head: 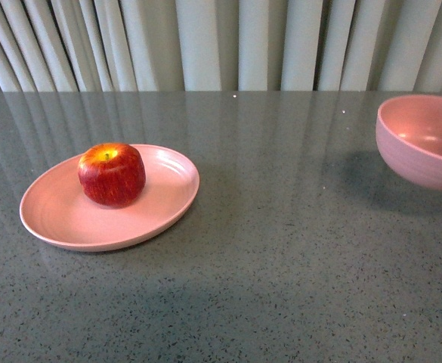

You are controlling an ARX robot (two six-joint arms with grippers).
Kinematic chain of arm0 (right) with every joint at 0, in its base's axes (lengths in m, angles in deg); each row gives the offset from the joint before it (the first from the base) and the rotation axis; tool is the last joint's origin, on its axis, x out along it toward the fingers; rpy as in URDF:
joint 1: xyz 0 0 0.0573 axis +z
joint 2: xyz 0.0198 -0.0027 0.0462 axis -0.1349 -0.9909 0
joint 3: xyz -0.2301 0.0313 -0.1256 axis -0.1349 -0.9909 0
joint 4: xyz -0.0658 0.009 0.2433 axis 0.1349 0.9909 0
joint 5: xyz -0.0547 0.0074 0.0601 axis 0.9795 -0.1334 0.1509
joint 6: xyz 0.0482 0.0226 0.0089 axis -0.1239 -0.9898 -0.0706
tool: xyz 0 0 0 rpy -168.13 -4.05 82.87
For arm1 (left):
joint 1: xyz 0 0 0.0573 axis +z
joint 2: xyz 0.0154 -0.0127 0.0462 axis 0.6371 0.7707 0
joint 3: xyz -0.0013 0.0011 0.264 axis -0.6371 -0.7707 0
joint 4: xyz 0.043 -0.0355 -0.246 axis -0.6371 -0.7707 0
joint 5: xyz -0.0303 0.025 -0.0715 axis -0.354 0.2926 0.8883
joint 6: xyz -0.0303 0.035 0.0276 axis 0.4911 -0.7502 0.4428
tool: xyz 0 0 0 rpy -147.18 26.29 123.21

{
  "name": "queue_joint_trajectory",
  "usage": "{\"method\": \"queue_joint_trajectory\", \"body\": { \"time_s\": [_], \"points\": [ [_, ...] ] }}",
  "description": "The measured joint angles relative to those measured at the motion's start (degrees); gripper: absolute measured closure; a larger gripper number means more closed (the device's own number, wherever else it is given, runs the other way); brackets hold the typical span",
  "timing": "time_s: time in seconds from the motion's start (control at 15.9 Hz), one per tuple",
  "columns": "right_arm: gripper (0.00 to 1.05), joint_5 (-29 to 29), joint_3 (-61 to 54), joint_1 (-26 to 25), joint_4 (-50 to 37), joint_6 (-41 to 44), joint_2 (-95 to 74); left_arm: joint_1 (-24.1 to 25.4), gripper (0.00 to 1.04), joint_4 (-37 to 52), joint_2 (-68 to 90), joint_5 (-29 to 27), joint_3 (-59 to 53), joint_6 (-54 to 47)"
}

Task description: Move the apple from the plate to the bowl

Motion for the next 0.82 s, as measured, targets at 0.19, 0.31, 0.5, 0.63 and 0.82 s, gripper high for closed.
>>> {"method": "queue_joint_trajectory", "body": {
  "time_s": [0.19, 0.31, 0.5, 0.63, 0.82],
  "points": [
    [1.02, -0.4, 2.2, 5.9, 1.3, -0.3, 4.6, 0.0, 0.07, 0.0, 0.0, 0.0, 0.0, 0.0],
    [1.02, 0.4, 2.7, 11.4, 1.9, -1.0, 4.2, 0.0, 0.07, 0.0, 0.0, 0.0, 0.0, 0.0],
    [1.02, 2.5, 4.4, 17.4, 2.0, -2.0, 1.0, 0.0, 0.07, 0.0, 0.0, 0.0, 0.0, 0.0],
    [1.02, 4.1, 5.2, 20.6, 1.8, -2.5, -2.1, 0.0, 0.07, 0.0, 0.0, 0.0, 0.0, 0.0],
    [1.02, 6.1, 6.1, 23.4, 1.8, -2.9, -7.0, 0.0, 0.07, 0.0, 0.0, 0.0, 0.0, 0.0]
  ]
}}
